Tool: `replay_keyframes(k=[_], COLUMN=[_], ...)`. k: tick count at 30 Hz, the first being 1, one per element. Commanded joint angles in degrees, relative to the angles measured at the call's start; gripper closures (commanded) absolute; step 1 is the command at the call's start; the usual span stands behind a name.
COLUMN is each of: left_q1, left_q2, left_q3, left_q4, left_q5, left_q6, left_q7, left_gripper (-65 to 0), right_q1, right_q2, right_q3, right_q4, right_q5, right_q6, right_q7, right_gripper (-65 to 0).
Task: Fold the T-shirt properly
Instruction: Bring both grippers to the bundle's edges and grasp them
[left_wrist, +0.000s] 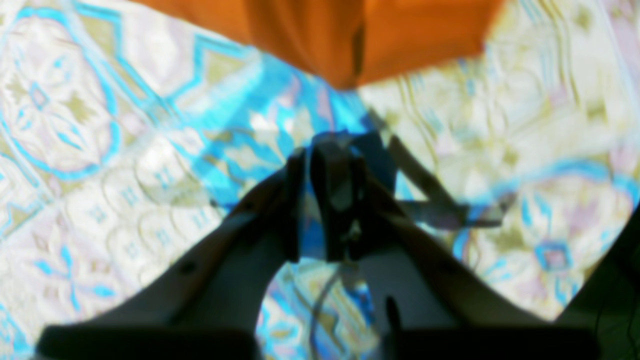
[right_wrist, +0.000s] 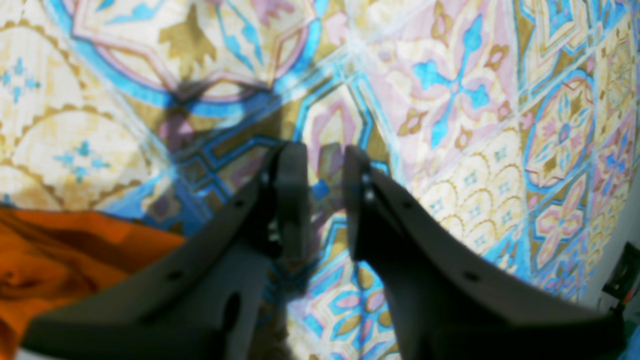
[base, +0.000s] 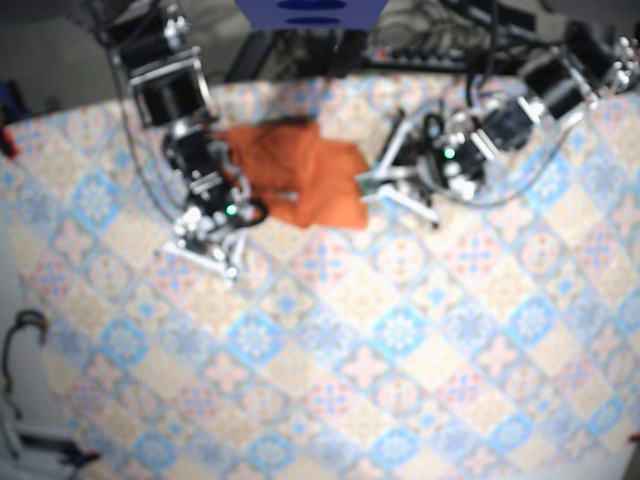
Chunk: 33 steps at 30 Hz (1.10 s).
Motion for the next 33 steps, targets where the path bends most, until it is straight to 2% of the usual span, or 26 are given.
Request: replay_keyframes(k=[1, 7, 11, 18, 23, 24, 27, 33], left_q1=[-0.86, -0.86, -0.86, -1.04, 0.63, 1.42, 2.56, 2.92], left_q2=[-0.08, 0.63, 1.06, 1.24, 0.80, -0.25, -1.57, -1.22], left_q3=[-0.95, -3.41, -5.43, -6.66, -5.70, -5.08, -1.13, 4.06], left_q4=[0.21, 0.12, 0.12, 0.12, 0.21, 0.29, 0.47, 4.86], left_q5=[-0.19, -0.19, -0.10, -0.10, -0.19, -0.19, -0.28, -0.19], left_q6=[-0.08, 0.01, 0.01, 0.01, 0.01, 0.01, 0.01, 0.10], left_q7=[-0.64, -0.64, -0.64, -0.64, -0.29, -0.47, -0.64, 0.15], left_gripper=[-7.2, -7.2, -7.2, -7.2, -7.1, -7.1, -7.1, -7.4], right_q1=[-1.74, -3.94, -4.64, -4.73, -4.20, -4.12, -2.80, -1.39], right_q2=[0.38, 0.38, 0.38, 1.00, 1.88, 1.97, 1.97, 1.97], right_q3=[0.07, 0.07, 0.07, -2.66, -2.83, -2.75, -2.75, -2.75], right_q4=[-0.67, -0.59, -0.59, 2.49, 4.43, 4.43, 3.90, 3.63], right_q5=[1.87, 1.78, 1.78, 1.78, 1.87, 1.87, 1.87, 1.96], right_q6=[1.35, 4.60, 4.69, 4.69, 4.69, 4.69, 4.69, 4.69], right_q7=[-4.51, -4.51, -4.51, -8.29, -8.82, -8.82, -8.82, -8.64], right_gripper=[-13.8, -13.7, -11.9, -11.0, -11.3, -11.3, -11.3, -11.3])
